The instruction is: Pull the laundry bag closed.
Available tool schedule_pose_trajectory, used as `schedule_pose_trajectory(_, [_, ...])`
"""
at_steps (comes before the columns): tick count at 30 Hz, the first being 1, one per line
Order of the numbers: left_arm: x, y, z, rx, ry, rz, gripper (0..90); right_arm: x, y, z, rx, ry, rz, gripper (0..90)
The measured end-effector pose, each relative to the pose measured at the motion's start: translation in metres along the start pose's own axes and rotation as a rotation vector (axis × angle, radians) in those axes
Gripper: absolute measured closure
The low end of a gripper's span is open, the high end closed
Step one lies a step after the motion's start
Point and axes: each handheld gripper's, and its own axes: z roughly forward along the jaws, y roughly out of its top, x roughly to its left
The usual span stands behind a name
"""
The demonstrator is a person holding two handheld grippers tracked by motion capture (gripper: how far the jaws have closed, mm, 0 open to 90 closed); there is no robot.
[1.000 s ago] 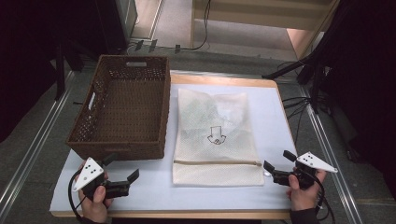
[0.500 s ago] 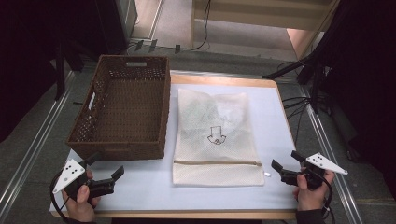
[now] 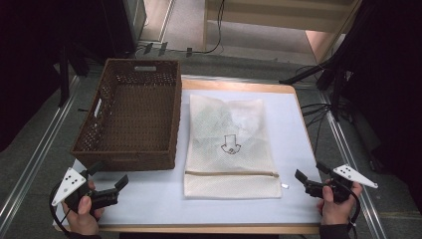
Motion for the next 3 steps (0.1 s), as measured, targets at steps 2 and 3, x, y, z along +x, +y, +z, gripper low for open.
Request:
schedule_pose_trajectory(2, [-0.0006,0.0001,0.0005,0.005,0.000,0.002,0.0,-0.0003,-0.0001,-0.0001,0.001,-0.001,0.003,1.8])
schedule_pose_trajectory(3, [-0.0008,0.0002,0.0007,0.005,0.001,0.001,0.0,-0.0003,-0.0001,0.0001,0.001,-0.001,0.004,1.8])
